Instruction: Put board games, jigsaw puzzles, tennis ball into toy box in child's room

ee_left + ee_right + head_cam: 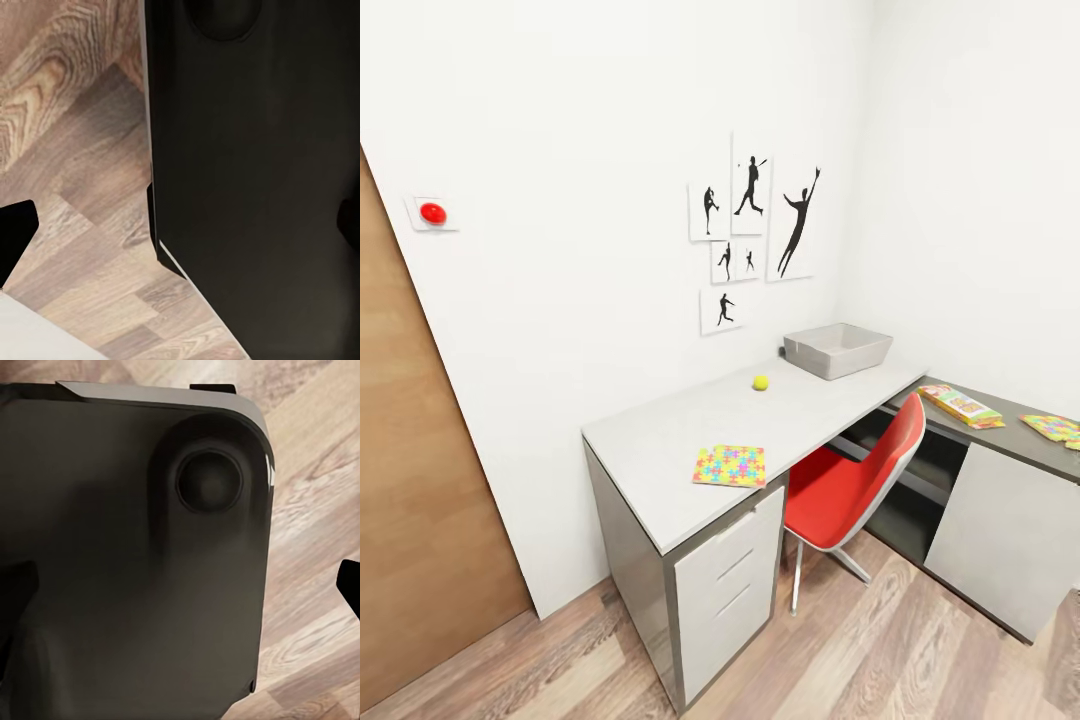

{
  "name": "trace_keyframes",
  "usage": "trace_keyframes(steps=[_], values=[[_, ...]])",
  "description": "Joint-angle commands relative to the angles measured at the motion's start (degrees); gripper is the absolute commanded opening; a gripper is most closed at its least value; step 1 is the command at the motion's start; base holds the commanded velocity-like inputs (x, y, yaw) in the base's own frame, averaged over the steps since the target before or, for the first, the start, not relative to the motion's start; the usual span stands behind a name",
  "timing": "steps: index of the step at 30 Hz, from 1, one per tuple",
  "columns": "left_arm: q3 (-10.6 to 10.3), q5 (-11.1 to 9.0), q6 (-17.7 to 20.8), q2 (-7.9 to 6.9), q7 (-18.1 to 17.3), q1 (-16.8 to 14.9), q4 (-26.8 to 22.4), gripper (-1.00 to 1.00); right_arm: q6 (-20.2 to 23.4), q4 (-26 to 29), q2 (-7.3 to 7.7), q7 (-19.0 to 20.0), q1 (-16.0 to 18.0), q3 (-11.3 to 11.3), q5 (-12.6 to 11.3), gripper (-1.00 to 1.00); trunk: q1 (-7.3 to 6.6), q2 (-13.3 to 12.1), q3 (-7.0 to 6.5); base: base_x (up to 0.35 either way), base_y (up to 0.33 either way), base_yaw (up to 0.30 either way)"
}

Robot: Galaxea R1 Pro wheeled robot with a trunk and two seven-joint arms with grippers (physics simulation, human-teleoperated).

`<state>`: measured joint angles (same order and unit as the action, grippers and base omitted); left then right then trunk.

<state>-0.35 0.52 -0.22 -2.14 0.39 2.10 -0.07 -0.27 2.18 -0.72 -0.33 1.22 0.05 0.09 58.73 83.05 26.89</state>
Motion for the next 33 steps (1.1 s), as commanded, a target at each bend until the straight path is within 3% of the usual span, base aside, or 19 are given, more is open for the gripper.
trace_keyframes(steps=[1, 33], values=[[0.0, 0.1, 0.0, 0.0, 0.0, 0.0, 0.0, 1.0, 0.0, 0.0, 0.0, 0.0, 0.0, 0.0, 0.0, 1.0, 0.0, 0.0, 0.04, 0.0, 0.0, -0.145], [-0.1, 0.1, 0.0, 0.01, 0.0, 0.0, 0.0, 1.0, -0.1, 0.0, 0.02, 0.1, 0.0, 0.2, 0.2, 1.0, 0.0, 0.0, 0.04, 0.0, 0.0, -0.254]])
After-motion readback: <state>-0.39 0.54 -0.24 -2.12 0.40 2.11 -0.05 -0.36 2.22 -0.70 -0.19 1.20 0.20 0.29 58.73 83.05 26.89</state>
